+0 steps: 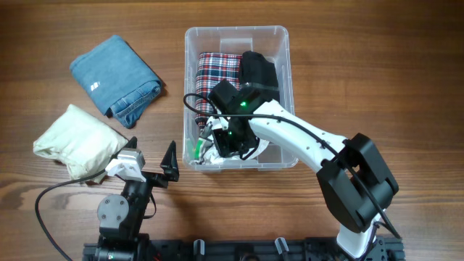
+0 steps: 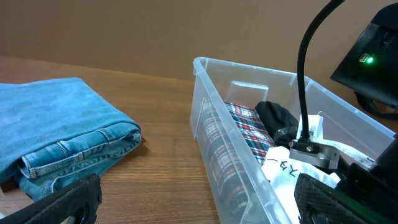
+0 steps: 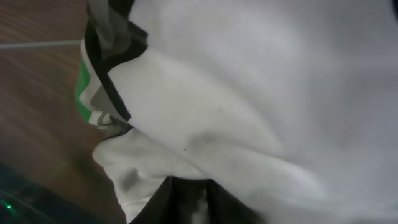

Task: Pack container
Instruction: 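Open the right gripper and release the white t-shirt in the bin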

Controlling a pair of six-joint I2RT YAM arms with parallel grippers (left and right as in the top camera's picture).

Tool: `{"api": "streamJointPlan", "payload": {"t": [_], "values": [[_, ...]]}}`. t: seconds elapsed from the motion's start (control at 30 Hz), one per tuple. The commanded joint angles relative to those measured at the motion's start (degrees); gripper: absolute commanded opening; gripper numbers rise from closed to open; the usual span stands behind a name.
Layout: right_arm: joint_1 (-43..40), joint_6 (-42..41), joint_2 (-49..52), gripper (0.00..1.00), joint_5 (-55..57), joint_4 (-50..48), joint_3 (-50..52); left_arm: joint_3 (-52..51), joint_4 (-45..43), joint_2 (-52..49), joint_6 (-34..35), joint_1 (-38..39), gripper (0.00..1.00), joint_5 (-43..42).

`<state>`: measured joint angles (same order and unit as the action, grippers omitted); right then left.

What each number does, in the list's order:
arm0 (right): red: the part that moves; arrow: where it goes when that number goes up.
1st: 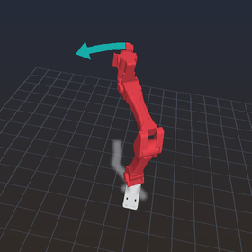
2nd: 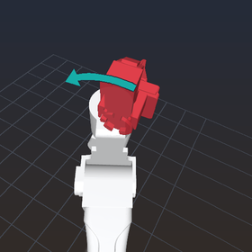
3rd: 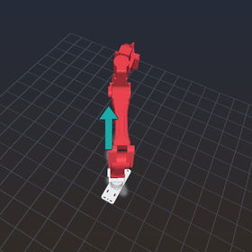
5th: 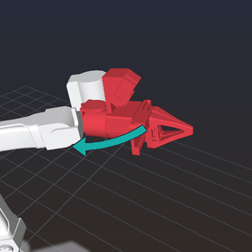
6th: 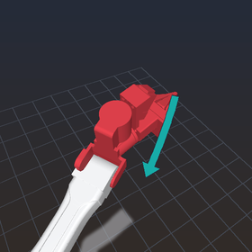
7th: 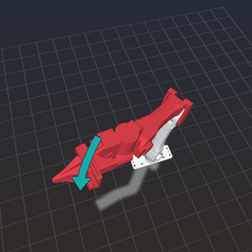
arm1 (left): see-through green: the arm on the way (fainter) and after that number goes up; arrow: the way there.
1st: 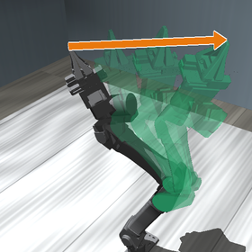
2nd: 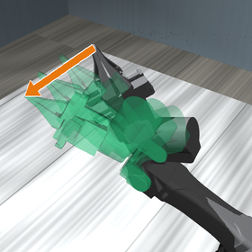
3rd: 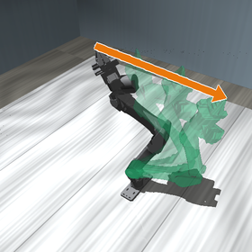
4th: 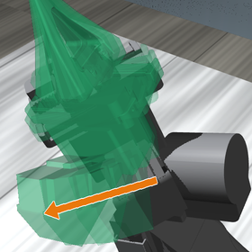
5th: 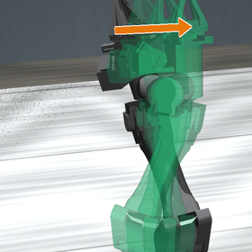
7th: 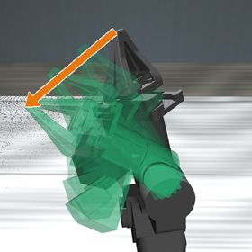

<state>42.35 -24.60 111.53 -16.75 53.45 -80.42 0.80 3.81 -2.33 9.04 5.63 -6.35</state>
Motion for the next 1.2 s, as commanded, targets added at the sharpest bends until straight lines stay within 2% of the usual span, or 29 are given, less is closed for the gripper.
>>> {"api": "streamJointPlan", "payload": {"t": [0.0,0.13,0.2,0.33,0.43,0.57,0.63,0.77,0.93,1.07,1.1,1.17], "values": [[0.0,-1.0,-2.1,0.19,9.6,4.1,-6.3,-0.4,-0.2,0.0,-0.9,0.3,1.0,-0.5],[-0.1,-1.0,-3.9,0.28,15.9,8.7,-13.8,-0.4,-0.2,0.0,-0.9,0.3,1.0,-0.5],[-0.1,-0.9,-4.0,0.4,17.3,8.6,-16.0,-0.4,-0.2,0.0,-0.9,0.3,1.0,-0.5],[-0.8,0.2,-3.8,0.56,19.0,6.5,-16.2,-0.4,-0.2,0.0,-0.9,0.3,1.0,-0.5],[-2.2,8.2,-3.3,0.73,18.9,4.7,-16.2,-0.4,-0.2,0.0,-0.9,0.3,1.0,-0.5],[-4.1,20.3,-2.5,0.86,18.9,2.4,-16.1,-0.4,-0.2,0.0,-0.9,0.3,1.0,-0.5],[-5.2,23.0,-1.7,0.88,18.8,0.7,-15.9,-0.4,-0.2,0.0,-0.9,0.3,1.0,-0.5],[-7.1,27.4,0.1,0.89,15.3,-2.3,-15.6,-0.4,-0.2,0.0,-0.9,0.3,1.0,-0.5],[-7.3,28.0,2.1,0.86,12.2,-3.9,-15.6,-0.4,-0.2,0.0,-0.9,0.3,1.0,-0.5],[-7.3,27.6,4.5,0.67,11.5,-3.9,-15.6,-0.4,-0.2,0.0,-0.9,0.3,1.0,-0.5],[-7.3,27.5,4.9,0.59,11.5,-3.9,-15.5,-0.4,-0.2,0.0,-0.9,0.3,1.0,-0.5],[-7.3,27.5,5.4,0.52,10.6,-4.0,-15.5,-0.4,-0.2,0.0,-0.9,0.3,1.0,-0.5]]}}
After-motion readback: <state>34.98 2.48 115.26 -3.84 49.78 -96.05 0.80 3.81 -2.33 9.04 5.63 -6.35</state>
